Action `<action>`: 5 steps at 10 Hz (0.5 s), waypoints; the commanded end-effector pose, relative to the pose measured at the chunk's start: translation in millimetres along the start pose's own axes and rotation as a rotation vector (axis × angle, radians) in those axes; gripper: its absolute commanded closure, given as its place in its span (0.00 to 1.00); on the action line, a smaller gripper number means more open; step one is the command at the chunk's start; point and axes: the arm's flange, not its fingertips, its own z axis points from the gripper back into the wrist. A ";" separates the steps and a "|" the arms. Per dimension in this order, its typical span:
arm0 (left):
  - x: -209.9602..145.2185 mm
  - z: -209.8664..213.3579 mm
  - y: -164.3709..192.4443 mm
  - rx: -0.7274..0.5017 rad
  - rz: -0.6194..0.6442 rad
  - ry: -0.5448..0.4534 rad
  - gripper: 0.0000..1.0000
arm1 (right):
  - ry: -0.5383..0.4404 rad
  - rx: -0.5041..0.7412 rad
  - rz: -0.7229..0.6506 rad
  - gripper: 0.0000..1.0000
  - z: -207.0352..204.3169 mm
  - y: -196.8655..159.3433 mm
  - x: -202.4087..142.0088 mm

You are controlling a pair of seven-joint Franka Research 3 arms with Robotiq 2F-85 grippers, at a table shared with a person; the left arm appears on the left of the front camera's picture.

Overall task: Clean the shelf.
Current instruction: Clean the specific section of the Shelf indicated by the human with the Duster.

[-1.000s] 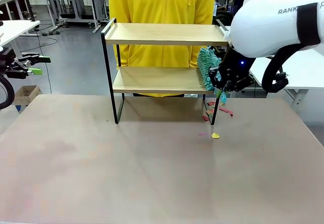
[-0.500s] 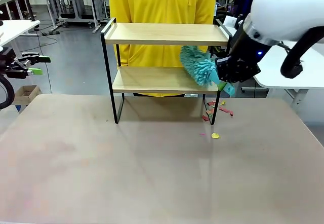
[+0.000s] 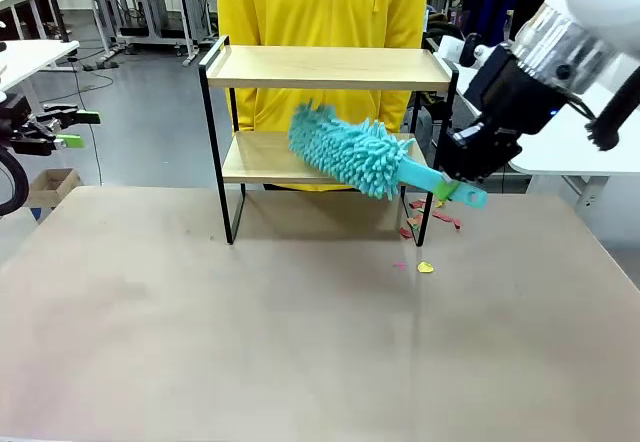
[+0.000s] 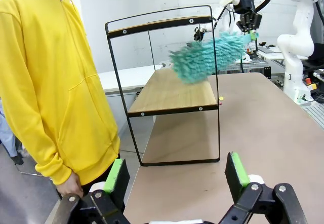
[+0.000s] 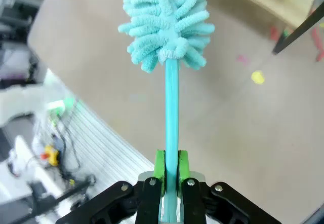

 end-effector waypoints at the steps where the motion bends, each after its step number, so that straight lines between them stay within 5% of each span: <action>1: 2.1 -0.7 -0.8 -0.003 -0.002 0.000 0.00 | 0.118 0.013 0.143 0.87 23.2 -11.7 -25.6; 5: 2.1 -0.7 -0.8 -0.003 -0.002 0.000 0.00 | 0.349 -0.008 0.415 0.87 35.1 -39.2 -81.8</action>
